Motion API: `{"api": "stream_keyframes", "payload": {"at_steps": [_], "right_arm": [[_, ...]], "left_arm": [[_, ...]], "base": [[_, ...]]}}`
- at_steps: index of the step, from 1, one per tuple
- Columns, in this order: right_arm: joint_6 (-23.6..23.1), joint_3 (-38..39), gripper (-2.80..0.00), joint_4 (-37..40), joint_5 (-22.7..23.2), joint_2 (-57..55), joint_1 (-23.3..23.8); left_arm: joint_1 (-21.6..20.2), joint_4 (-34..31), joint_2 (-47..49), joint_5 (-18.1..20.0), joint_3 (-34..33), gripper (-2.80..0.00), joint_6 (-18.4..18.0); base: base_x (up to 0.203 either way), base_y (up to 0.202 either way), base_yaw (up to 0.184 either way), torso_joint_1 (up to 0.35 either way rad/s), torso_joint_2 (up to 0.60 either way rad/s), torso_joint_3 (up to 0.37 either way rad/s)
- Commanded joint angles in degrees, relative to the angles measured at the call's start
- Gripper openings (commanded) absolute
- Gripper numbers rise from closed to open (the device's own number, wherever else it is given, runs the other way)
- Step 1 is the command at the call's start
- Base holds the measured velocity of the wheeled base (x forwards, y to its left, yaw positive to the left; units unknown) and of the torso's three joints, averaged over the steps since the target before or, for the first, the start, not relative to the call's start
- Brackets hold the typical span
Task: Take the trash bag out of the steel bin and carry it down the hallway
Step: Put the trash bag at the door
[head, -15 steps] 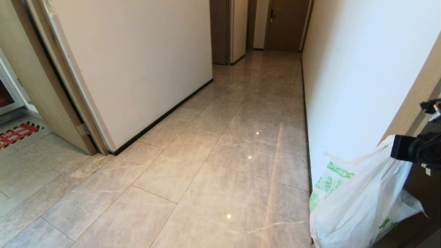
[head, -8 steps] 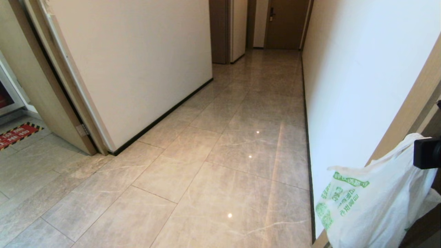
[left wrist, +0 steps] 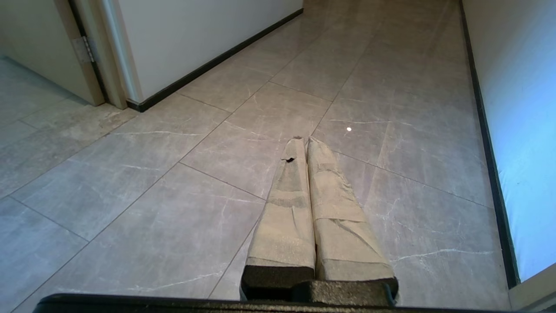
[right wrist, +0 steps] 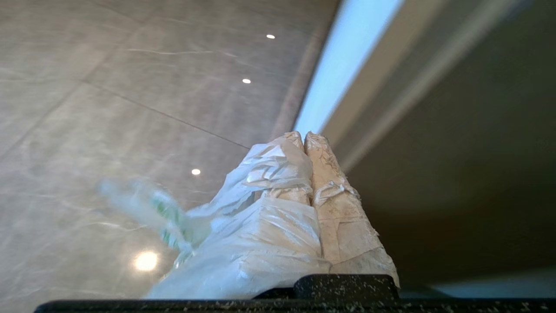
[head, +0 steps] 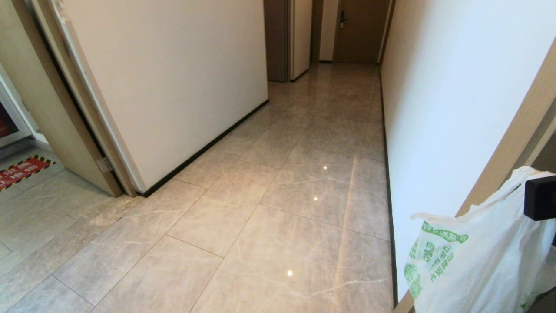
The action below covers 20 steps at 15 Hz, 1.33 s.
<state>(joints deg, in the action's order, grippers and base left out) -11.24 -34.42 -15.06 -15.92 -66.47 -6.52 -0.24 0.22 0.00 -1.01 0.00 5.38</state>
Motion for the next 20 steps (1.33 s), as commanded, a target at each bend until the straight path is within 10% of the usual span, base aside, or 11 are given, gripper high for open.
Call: {"api": "stream_keyframes", "payload": {"at_steps": [1,8,16,20], "right_arm": [[0.1,-2.3,-2.8,0.1,3.1,-2.8,-0.1],[8.0,-22.2,-2.8,19.3,24.8,-17.3,0.7],[19.8,-40.3,-2.8,23.7,34.1,-40.4,0.8],[18.6,-42.1,-2.8,26.9,36.1,-44.9,-3.3]], "left_arm": [[0.0,0.0,0.0,0.0,-0.1,-2.8,0.1],[0.0,0.0,0.0,0.0,0.0,-2.8,0.1],[0.0,0.0,0.0,0.0,0.0,-2.8,0.1],[0.0,0.0,0.0,0.0,0.0,-2.8,0.1]], "base": [[0.0,0.0,0.0,0.0,0.0,0.0],[0.0,0.0,0.0,0.0,0.0,0.0],[0.0,0.0,0.0,0.0,0.0,0.0],[0.0,0.0,0.0,0.0,0.0,0.0]]}}
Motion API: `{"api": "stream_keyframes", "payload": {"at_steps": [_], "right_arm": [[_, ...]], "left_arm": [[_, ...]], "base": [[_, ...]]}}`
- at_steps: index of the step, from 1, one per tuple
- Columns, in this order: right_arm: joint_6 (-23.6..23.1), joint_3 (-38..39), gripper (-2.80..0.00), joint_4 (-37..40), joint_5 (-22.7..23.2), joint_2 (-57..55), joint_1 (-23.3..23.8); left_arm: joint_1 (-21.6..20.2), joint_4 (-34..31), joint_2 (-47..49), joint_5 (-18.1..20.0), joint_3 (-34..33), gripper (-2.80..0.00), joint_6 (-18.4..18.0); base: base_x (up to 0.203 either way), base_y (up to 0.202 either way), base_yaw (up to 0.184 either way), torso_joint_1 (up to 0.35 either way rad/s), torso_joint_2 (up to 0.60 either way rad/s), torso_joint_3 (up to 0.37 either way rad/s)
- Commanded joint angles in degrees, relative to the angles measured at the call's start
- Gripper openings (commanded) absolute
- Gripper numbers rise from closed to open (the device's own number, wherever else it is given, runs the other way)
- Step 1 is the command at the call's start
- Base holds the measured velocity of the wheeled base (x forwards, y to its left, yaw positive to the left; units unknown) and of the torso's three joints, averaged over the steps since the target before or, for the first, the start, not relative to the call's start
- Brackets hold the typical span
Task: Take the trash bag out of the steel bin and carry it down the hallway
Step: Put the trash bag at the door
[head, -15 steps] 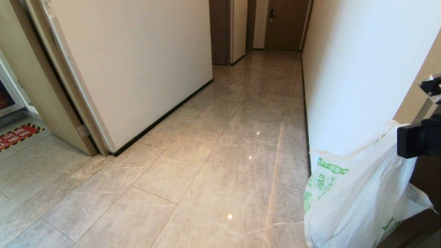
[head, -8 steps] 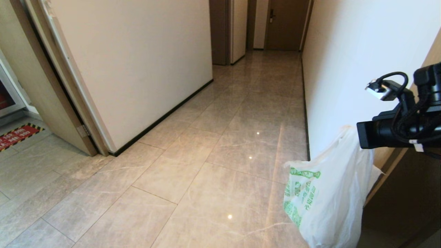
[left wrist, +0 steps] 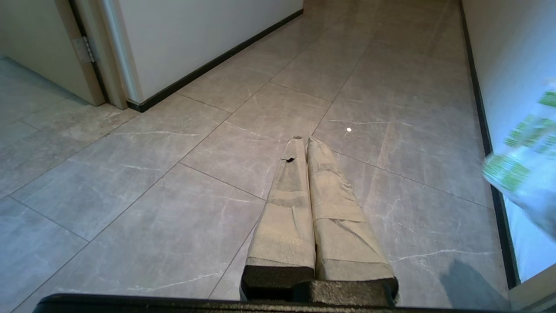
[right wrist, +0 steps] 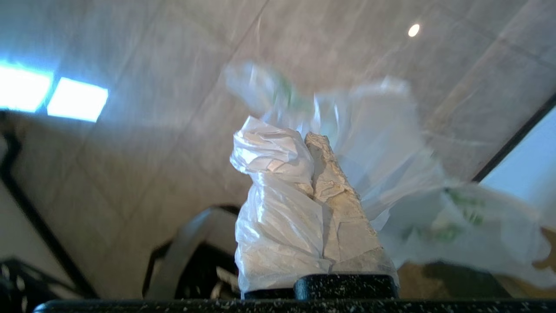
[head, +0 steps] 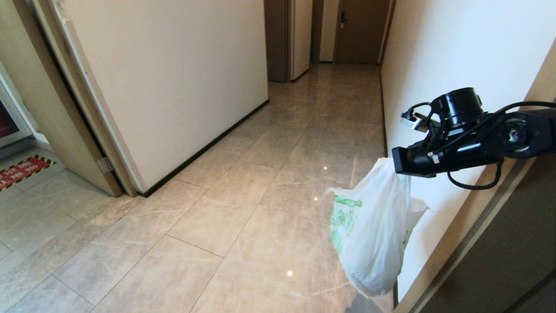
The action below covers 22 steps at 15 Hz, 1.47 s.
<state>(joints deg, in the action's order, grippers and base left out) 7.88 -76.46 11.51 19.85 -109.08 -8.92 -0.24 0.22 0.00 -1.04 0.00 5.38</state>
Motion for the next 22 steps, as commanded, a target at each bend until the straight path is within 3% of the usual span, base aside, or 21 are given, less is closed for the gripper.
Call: {"api": "stream_keyframes", "payload": {"at_steps": [1,3,7,15,22], "right_arm": [[-1.9,0.4,-2.8,1.2,1.5,-2.3,-1.2],[-3.0,0.5,-2.8,0.6,0.8,-3.2,-2.8],[-8.3,-2.2,-2.8,-0.6,-7.3,-6.4,-8.3],[-8.1,-10.2,-2.8,-1.1,-8.2,-14.5,-14.0],[-5.4,-28.0,-2.8,4.0,-8.5,-25.0,-21.3]], "left_arm": [[0.0,0.0,0.0,0.0,0.0,-2.8,0.1],[0.0,0.0,0.0,0.0,0.0,-2.8,0.1],[0.0,0.0,0.0,0.0,0.0,-2.8,0.1],[0.0,0.0,0.0,0.0,0.0,-2.8,0.1],[0.0,0.0,0.0,0.0,-0.1,-2.8,0.1]], "base": [[0.0,0.0,0.0,0.0,0.0,0.0],[0.0,0.0,0.0,0.0,0.0,0.0],[0.0,0.0,0.0,0.0,0.0,0.0],[0.0,0.0,0.0,0.0,0.0,0.0],[0.0,0.0,0.0,0.0,0.0,0.0]]}}
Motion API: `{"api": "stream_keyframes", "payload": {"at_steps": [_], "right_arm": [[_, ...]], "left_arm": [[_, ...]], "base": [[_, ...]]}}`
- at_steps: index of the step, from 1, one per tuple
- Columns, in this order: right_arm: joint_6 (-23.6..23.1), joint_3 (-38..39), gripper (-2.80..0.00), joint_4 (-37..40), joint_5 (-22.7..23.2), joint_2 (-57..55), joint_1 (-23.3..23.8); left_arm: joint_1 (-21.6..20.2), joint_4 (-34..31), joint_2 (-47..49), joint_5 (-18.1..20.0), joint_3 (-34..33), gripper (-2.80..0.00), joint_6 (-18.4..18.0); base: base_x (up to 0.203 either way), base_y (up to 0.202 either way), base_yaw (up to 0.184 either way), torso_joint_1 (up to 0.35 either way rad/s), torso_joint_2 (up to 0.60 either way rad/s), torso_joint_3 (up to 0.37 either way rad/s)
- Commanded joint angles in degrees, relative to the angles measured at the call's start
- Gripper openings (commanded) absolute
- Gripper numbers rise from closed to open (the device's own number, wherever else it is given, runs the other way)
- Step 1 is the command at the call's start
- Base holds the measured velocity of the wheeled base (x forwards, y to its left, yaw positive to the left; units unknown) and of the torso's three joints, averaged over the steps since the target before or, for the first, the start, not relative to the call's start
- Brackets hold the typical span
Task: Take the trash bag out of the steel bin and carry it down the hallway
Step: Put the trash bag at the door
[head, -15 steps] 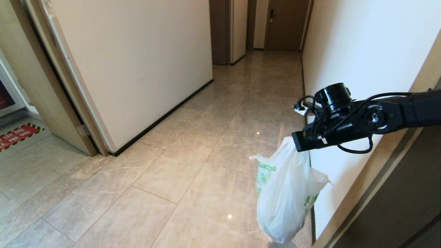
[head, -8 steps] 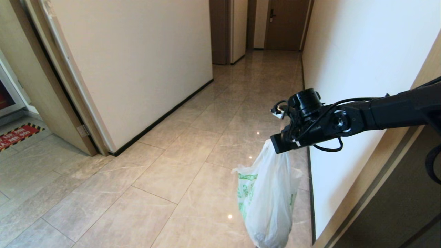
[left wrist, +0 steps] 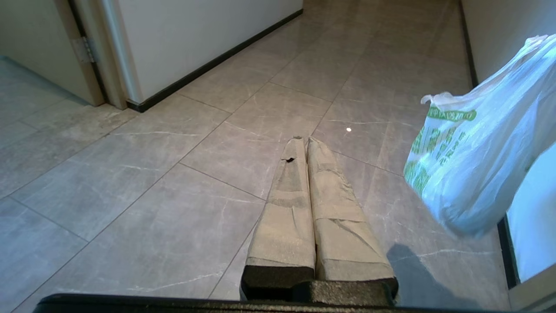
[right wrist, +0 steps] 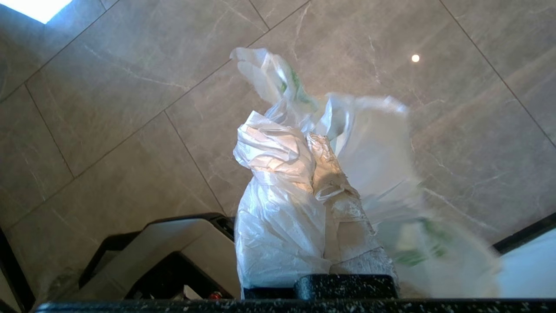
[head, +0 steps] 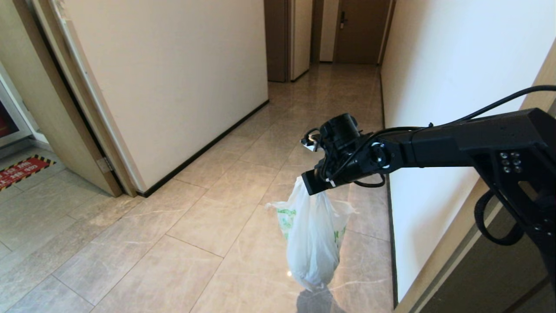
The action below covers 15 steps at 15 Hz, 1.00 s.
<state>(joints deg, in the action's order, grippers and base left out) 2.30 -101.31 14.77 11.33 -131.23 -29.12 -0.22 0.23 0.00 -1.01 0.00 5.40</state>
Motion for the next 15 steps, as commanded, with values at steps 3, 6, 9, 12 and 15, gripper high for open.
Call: {"api": "stream_keyframes", "payload": {"at_steps": [3,6,9,12,15], "right_arm": [[1.5,-9.6,-2.8,4.4,-1.4,-8.6,-2.3],[2.4,-9.5,-2.8,3.9,-2.3,-12.3,-2.3],[3.2,-10.1,-2.8,-1.6,-2.4,-16.7,-2.6],[3.2,-10.3,-2.8,-4.6,-2.4,-19.3,-3.2],[3.2,-10.3,-2.8,-4.7,-2.4,-19.6,-3.2]], "left_arm": [[0.0,0.0,0.0,0.0,0.0,-2.8,0.0],[0.0,0.0,0.0,0.0,-0.1,-2.8,0.0],[0.0,0.0,0.0,0.0,0.0,-2.8,0.0],[0.0,0.0,0.0,0.0,0.0,-2.8,0.0],[0.0,0.0,0.0,0.0,0.0,-2.8,0.0]], "base": [[0.0,0.0,0.0,0.0,0.0,0.0],[0.0,0.0,0.0,0.0,0.0,0.0],[0.0,0.0,0.0,0.0,0.0,0.0],[0.0,0.0,0.0,0.0,0.0,0.0],[0.0,0.0,0.0,0.0,0.0,0.0]]}}
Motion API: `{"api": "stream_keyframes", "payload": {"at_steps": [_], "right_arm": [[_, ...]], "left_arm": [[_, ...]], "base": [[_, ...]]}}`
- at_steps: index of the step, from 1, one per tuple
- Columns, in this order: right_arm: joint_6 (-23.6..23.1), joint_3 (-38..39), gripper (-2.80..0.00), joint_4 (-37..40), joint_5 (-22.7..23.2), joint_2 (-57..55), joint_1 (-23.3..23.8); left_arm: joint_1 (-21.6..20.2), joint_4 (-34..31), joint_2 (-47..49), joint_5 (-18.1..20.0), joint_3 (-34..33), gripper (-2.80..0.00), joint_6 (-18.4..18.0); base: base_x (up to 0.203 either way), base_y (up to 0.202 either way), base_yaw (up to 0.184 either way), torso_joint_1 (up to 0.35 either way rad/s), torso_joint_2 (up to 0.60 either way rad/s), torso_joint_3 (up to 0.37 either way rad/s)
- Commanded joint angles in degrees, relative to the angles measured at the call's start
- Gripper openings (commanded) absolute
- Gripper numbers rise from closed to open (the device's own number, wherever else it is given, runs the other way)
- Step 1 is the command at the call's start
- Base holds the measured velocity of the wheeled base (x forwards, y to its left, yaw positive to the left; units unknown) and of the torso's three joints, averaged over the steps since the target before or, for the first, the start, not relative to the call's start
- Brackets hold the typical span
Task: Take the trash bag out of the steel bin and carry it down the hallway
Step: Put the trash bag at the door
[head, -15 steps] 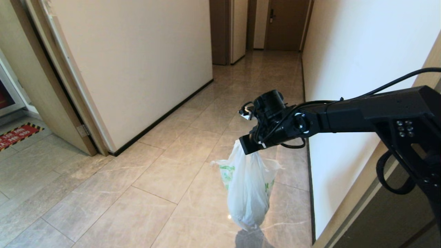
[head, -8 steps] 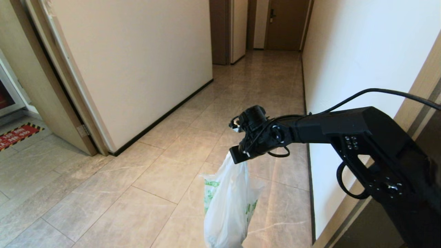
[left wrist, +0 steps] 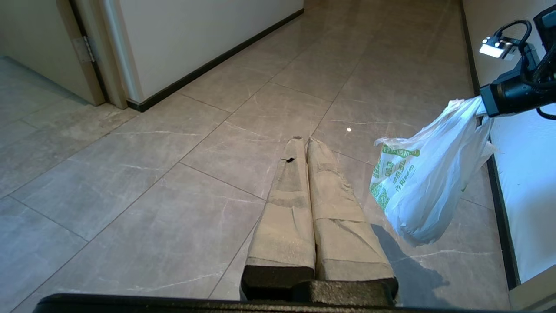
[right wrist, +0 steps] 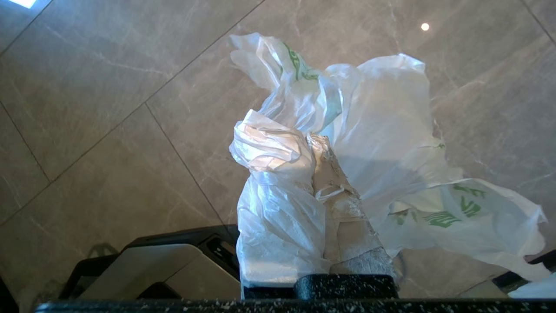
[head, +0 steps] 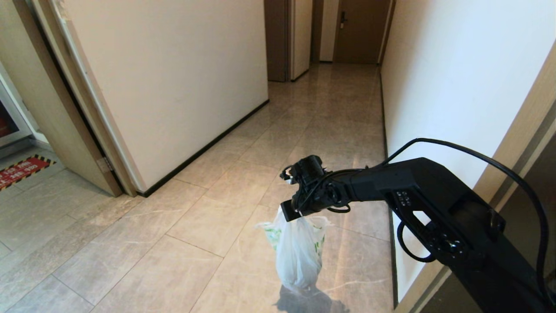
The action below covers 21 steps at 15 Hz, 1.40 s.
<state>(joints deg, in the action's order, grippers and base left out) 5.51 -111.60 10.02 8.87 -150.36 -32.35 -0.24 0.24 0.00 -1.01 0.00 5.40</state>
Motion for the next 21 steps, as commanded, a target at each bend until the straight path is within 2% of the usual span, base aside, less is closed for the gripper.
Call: {"api": "stream_keyframes", "payload": {"at_steps": [1,11,12,21], "right_arm": [[0.1,0.1,-2.8,0.0,0.0,-0.6,0.1],[0.1,0.2,-2.8,2.5,-0.1,-0.1,-0.1],[0.0,0.2,0.0,2.4,-0.1,-0.7,-0.1],[0.4,0.2,0.0,2.5,-0.1,0.7,-0.4]], "left_arm": [[0.0,0.0,0.0,0.0,0.0,-2.8,0.0],[0.0,0.0,0.0,0.0,0.0,-2.8,0.0],[0.0,0.0,0.0,0.0,0.0,-2.8,0.0],[0.0,0.0,0.0,0.0,-0.1,-2.8,0.1]], "base": [[0.0,0.0,0.0,0.0,0.0,0.0],[0.0,0.0,0.0,0.0,0.0,0.0],[0.0,0.0,0.0,0.0,0.0,0.0],[0.0,0.0,0.0,0.0,0.0,0.0]]}}
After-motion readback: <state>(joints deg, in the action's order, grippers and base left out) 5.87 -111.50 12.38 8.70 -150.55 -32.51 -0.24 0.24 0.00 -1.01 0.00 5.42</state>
